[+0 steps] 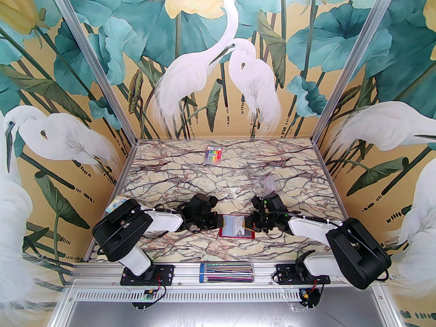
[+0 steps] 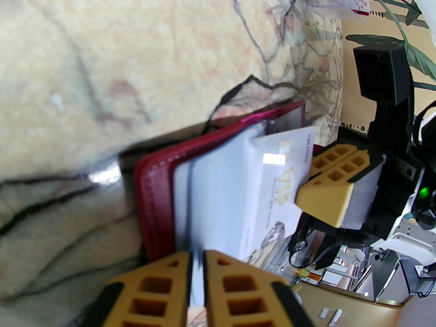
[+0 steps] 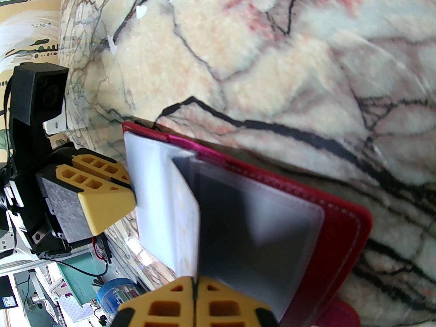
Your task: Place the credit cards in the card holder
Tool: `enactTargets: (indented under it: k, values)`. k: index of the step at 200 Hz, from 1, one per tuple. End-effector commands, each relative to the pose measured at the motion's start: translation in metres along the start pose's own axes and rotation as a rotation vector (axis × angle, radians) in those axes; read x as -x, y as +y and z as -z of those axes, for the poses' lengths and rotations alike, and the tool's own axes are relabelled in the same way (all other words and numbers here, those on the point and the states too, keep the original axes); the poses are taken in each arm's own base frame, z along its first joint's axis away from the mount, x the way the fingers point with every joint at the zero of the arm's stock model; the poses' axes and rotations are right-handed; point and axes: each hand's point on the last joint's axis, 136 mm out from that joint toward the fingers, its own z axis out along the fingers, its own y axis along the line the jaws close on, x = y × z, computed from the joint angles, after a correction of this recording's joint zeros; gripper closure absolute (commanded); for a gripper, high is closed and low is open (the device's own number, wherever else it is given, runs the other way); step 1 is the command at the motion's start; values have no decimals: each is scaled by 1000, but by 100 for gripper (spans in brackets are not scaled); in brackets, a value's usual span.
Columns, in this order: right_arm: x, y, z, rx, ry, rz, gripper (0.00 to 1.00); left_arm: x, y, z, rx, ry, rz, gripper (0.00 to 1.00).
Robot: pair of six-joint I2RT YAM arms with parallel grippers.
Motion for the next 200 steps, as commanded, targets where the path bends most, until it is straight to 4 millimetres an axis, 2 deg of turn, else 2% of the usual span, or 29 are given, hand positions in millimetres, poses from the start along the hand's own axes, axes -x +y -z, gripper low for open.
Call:
enactTargets:
  k: [1, 34, 71, 200]
  values:
    - [0, -3, 4, -54, -5, 5, 86, -7, 16, -6, 64, 24, 10, 86]
    - [2, 0, 10, -74, -12, 17, 75, -8, 17, -6, 65, 25, 12, 86]
    - [3, 0, 11, -92, -11, 14, 70, -8, 16, -6, 64, 26, 11, 86]
    - [12, 3, 16, -211, -46, -8, 68, -8, 17, -6, 69, 28, 10, 86]
